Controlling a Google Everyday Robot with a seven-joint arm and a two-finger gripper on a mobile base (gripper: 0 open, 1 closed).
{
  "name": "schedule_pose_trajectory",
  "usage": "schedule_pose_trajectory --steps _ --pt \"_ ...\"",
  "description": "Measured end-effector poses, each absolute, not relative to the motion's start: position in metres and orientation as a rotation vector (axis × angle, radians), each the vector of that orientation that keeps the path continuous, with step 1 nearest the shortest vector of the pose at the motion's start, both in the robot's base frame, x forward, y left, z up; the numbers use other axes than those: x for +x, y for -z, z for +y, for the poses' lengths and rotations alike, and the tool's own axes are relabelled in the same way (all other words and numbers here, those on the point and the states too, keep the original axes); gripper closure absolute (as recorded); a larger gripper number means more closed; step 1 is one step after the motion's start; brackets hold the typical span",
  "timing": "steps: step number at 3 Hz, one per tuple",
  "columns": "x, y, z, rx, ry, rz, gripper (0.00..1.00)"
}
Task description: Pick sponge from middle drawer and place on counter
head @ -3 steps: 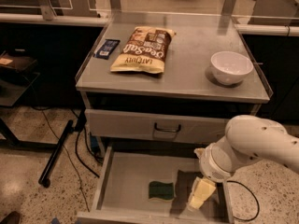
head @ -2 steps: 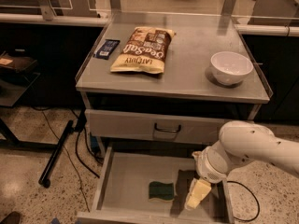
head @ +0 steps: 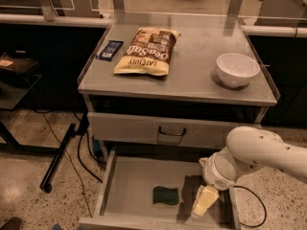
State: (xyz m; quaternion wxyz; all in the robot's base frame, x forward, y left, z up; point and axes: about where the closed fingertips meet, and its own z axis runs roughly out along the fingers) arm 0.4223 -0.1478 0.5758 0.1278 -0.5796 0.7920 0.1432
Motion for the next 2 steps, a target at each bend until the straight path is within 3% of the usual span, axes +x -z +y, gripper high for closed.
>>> schedule_pose_trajectory --steps 2 --pt "0.423 -0.474 -0.107 -1.69 -0.635 2.31 0.0"
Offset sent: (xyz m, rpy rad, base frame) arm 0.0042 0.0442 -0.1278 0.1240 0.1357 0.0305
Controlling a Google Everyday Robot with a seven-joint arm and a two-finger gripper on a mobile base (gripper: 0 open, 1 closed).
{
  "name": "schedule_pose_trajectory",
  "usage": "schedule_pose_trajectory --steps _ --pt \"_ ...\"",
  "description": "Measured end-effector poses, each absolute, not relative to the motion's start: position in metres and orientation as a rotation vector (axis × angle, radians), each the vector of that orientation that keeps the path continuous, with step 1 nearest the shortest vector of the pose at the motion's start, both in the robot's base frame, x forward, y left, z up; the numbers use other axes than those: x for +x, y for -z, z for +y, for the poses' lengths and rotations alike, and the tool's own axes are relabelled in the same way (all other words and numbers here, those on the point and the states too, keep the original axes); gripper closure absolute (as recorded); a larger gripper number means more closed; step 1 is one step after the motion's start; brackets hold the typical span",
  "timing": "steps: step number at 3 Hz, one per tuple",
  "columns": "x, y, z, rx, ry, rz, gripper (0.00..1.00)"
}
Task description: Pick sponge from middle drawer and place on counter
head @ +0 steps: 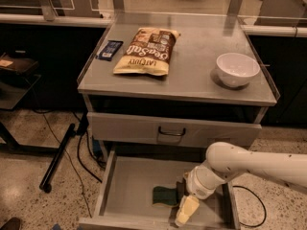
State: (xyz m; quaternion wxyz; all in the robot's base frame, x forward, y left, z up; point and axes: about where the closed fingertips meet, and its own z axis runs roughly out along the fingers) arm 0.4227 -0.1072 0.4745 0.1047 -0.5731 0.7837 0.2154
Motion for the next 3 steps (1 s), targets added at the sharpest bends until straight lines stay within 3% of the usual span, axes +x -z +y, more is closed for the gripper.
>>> schedule_pose_trajectory --steps 3 --pt "0.453 -0.426 -0.081 -1.664 -0.663 2.281 0.0"
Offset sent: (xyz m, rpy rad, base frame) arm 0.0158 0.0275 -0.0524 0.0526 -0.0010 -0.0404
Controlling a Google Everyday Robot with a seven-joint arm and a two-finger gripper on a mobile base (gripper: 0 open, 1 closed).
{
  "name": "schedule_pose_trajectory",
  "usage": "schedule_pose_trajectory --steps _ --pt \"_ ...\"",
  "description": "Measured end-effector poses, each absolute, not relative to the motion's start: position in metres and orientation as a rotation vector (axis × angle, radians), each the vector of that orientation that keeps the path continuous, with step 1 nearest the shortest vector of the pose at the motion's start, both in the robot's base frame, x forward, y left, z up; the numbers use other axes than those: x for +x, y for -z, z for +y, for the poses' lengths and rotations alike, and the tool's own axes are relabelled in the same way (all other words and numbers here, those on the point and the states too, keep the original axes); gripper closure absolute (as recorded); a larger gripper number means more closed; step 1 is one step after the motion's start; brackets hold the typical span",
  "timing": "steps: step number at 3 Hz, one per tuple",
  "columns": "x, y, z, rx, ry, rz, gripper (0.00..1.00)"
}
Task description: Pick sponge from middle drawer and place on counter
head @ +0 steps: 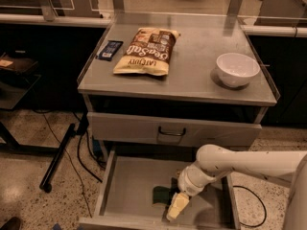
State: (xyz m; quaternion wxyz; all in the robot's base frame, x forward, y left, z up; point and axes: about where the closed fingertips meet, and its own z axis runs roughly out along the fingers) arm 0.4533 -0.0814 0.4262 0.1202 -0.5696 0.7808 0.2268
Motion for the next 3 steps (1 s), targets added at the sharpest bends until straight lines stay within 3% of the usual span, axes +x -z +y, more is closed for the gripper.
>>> schedule_pose_trajectory --steps 3 --pt "0.479 -0.413 -0.065 -1.647 -0.728 2.205 0.0"
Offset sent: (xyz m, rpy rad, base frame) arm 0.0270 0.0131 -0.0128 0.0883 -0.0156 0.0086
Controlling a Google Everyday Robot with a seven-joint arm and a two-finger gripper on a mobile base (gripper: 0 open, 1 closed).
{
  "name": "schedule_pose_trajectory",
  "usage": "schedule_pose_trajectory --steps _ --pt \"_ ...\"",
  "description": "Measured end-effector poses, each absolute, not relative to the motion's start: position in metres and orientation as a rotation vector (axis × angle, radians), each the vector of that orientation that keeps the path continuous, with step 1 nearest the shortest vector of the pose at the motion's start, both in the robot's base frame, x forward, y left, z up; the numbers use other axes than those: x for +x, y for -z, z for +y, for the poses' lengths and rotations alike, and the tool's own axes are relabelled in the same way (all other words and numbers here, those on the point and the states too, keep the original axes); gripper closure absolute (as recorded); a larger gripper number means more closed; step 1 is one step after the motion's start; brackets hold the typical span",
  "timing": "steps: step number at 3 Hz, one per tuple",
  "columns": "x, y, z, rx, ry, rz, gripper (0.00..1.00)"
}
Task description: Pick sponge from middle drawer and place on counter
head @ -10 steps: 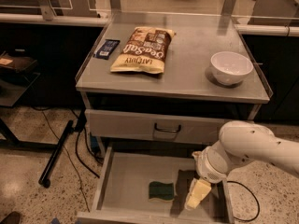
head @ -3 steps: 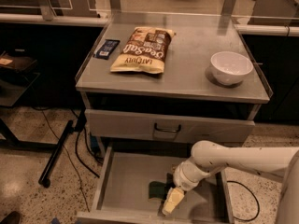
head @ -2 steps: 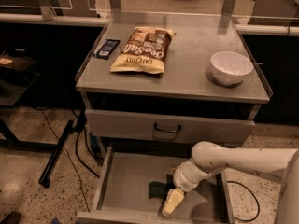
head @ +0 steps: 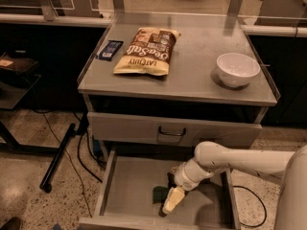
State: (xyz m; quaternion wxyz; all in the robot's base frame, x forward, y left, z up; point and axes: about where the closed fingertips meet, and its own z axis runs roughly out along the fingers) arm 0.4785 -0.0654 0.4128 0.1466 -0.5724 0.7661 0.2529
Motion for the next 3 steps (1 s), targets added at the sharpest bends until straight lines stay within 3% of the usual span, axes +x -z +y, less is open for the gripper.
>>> schedule_pose_trajectory --steps 3 --pt "0.472 -0.371 -0.065 -1.557 -0.765 2.243 0.0"
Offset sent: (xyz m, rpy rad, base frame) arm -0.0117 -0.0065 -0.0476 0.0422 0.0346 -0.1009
